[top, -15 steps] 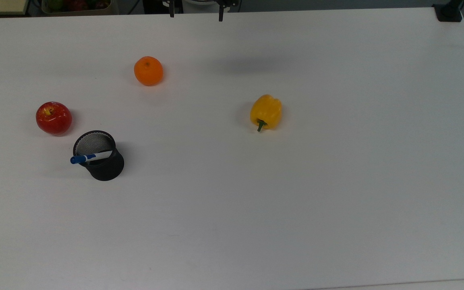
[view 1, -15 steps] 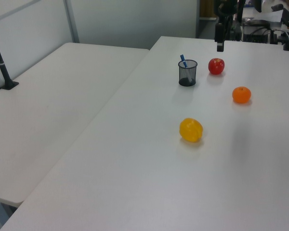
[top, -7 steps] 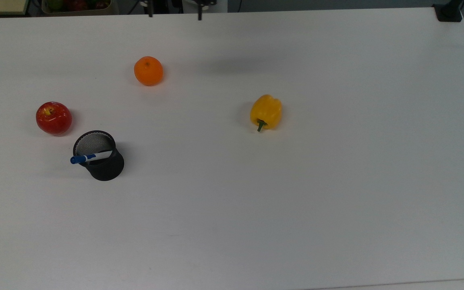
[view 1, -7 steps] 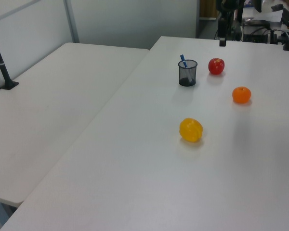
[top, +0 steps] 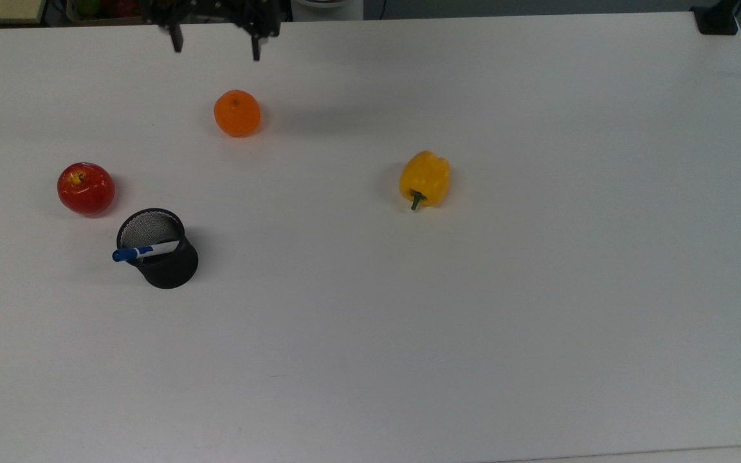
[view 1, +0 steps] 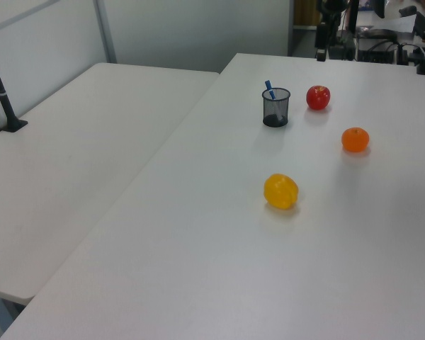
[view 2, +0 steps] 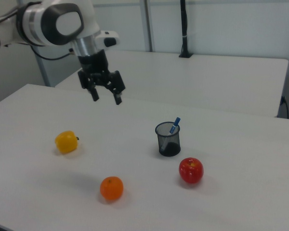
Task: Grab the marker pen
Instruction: 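Move the open gripper down over the black mesh pen cup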
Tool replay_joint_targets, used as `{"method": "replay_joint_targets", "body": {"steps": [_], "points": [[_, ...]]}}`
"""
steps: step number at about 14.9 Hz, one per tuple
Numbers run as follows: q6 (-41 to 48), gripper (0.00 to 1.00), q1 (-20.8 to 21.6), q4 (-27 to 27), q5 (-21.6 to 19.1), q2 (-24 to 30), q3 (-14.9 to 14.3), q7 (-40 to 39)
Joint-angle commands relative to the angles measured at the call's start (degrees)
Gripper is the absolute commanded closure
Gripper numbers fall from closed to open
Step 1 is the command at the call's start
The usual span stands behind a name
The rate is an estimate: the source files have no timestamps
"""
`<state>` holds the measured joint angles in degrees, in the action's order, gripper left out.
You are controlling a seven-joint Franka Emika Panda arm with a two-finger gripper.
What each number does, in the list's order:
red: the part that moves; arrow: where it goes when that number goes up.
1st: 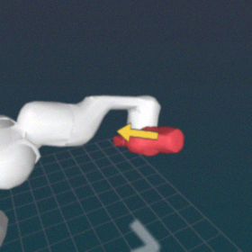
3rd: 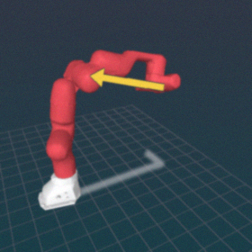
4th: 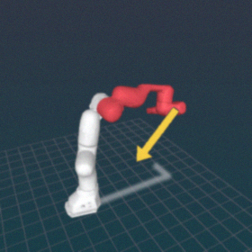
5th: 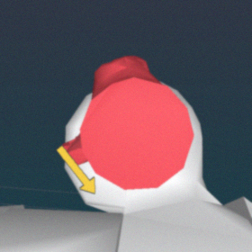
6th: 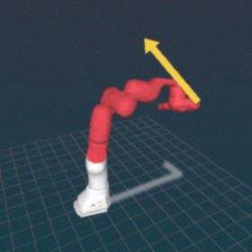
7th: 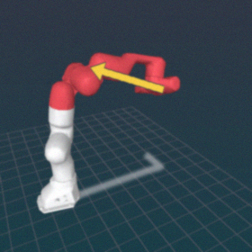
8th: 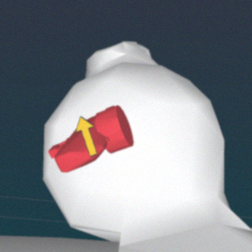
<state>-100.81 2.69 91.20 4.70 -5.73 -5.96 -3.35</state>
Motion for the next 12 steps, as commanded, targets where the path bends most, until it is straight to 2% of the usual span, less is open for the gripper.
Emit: {"method": "replay_joint_targets", "body": {"steps": [1,12], "points": [[-9.47,0.00,-2.15,0.03,-0.66,-3.75,-0.28,-0.61],[-37.24,0.00,-6.29,0.03,-0.13,-14.73,-0.28,10.11]]}}
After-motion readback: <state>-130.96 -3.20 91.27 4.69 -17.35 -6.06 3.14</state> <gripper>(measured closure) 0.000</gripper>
